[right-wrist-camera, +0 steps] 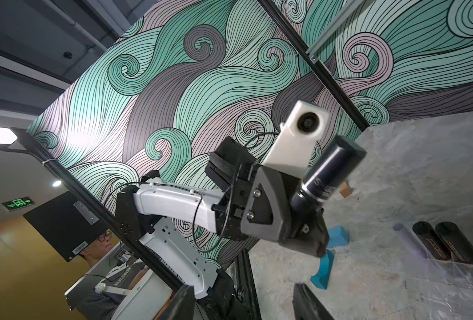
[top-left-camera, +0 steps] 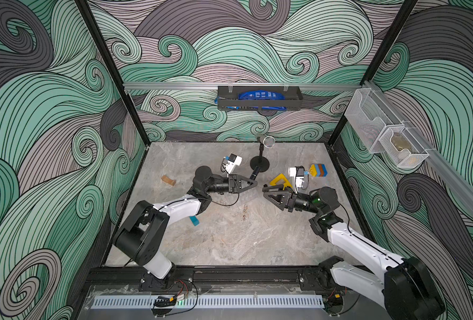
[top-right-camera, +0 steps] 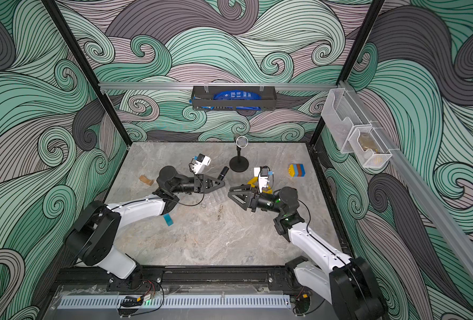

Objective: Arrange the lipsticks in the organizer
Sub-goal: Pick up the lipstick at the center of the board.

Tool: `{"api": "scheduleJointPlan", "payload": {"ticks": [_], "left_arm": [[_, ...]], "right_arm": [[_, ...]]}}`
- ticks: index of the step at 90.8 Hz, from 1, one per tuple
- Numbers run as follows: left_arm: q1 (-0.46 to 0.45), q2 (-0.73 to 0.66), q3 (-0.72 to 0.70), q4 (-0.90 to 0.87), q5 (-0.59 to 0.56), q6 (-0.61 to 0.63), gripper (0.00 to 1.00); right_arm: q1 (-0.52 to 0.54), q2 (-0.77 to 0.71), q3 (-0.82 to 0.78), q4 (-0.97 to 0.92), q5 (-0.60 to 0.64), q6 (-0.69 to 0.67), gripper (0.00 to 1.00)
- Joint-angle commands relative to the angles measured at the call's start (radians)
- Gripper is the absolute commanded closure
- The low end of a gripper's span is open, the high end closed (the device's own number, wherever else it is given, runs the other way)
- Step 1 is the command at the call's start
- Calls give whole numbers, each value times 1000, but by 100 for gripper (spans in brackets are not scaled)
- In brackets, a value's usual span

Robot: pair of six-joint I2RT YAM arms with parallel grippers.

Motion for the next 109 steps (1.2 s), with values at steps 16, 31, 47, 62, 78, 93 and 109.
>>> {"api": "scheduleJointPlan", "payload": {"ticks": [16, 31, 47, 62, 78, 93, 109], "left_arm": [[1, -12, -29, 250, 84, -119, 100], [-1, -34, -50, 225, 89, -89, 100], [-23, -30, -53, 212, 88, -68, 100], [-26, -27, -54, 214, 87, -69, 100], [-28, -36, -58, 182, 82, -47, 100], [-28, -97, -69, -11, 61, 82, 86], [-14, -280, -61, -585, -33, 472, 59]], "right_arm": [[11, 103, 128, -54, 40, 22, 42], [2, 130, 152, -126, 88, 23, 46], [14, 179, 207, -115, 59, 32, 48], [31, 205, 212, -68, 37, 65, 56], [37, 218, 208, -36, 32, 104, 68], [40, 219, 202, -33, 58, 134, 81], [23, 210, 192, -58, 134, 156, 88]]}}
